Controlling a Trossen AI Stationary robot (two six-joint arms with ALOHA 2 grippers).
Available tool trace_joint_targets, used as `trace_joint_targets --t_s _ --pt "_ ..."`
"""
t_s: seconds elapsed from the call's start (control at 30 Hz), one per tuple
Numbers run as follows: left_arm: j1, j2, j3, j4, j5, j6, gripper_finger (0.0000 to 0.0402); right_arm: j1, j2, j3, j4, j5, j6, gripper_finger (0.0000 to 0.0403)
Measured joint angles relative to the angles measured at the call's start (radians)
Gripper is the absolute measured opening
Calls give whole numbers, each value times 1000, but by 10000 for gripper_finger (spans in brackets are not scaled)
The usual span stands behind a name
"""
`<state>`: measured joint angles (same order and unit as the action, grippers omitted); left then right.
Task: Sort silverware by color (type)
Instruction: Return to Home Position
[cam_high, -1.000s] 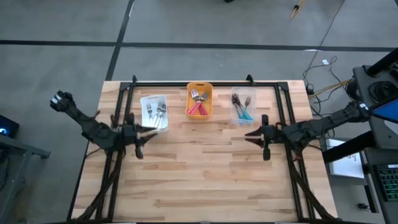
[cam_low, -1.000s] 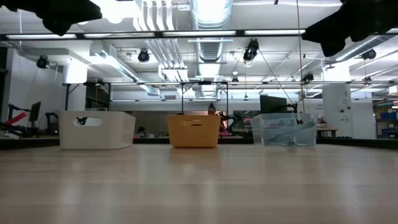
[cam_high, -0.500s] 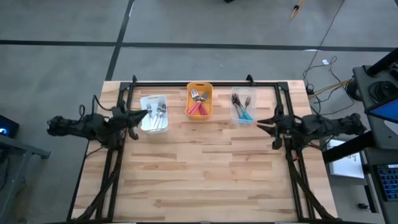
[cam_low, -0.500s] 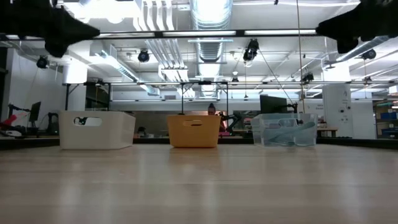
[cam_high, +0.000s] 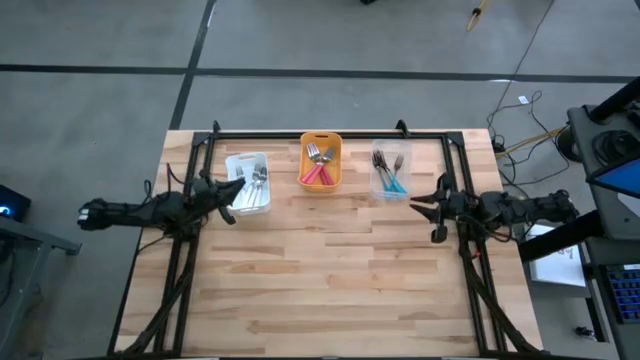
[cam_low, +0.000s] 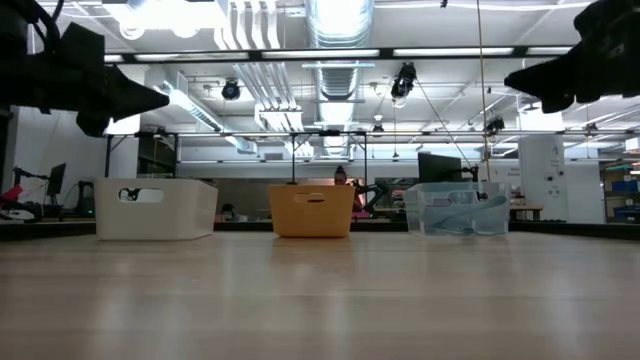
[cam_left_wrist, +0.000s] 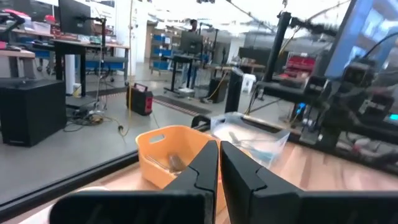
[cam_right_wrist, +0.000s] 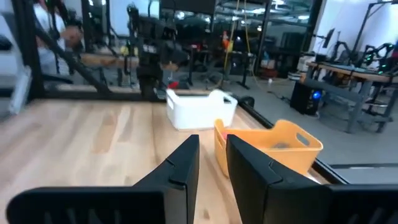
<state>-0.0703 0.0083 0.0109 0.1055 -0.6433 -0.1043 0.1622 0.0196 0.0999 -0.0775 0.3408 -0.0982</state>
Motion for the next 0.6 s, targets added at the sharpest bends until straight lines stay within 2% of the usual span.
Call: trace_joint_targets --t_s 0.13,0.27,0.4,0.6 --pt "9 10 0 -3 -4 10 0 -27 7 -65 88 9 -86 72" --pt "9 27 -1 -13 -102 -15 0 -38 31 -86 144 28 -163 72" --pt "9 49 -1 -24 -146 -116 0 -36 51 -86 141 27 -144 73" --pt "9 76 7 -23 -146 -115 0 -36 68 -86 140 26 -42 74"
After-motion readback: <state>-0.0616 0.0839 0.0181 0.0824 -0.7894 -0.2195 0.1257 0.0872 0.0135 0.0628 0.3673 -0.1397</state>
